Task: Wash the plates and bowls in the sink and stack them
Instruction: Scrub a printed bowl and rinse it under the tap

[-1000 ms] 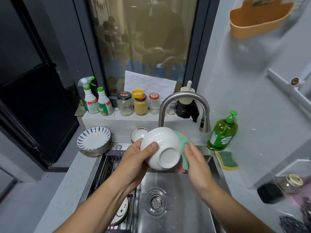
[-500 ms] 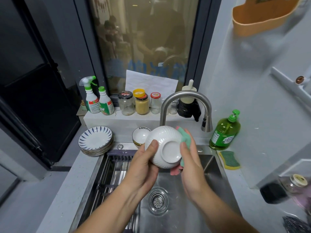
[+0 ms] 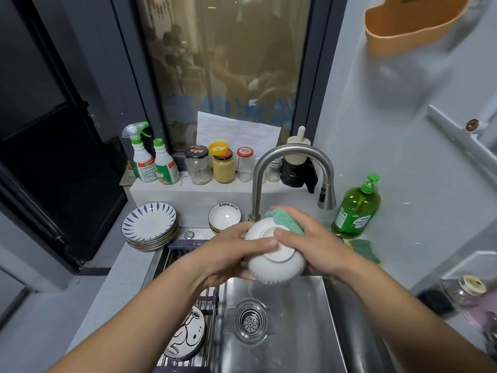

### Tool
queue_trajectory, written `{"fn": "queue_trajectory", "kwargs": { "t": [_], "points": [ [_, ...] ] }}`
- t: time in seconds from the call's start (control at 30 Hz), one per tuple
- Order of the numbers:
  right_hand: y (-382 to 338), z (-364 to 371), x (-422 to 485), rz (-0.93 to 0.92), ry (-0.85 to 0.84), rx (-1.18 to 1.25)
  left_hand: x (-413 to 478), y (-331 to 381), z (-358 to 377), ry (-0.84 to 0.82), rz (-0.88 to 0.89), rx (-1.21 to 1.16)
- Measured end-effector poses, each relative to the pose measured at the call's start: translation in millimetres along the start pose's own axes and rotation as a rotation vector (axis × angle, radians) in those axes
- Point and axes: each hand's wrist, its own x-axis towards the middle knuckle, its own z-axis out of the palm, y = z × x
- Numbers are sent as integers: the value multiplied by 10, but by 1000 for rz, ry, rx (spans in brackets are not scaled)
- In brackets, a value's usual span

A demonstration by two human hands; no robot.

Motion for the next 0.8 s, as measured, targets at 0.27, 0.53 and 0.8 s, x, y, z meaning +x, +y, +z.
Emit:
{"fn": "queue_trajectory", "kwargs": {
  "t": [0.27,0.53,0.8],
  "points": [
    [122,325,-25,-2,379,169,120,-181,206,182,19,-273],
    [122,734,-272,-146,522,58,127,-313,418,206,151,-659],
    [182,209,-91,-28,342,-38,79,-310,294,231,-6,-190]
  ]
}}
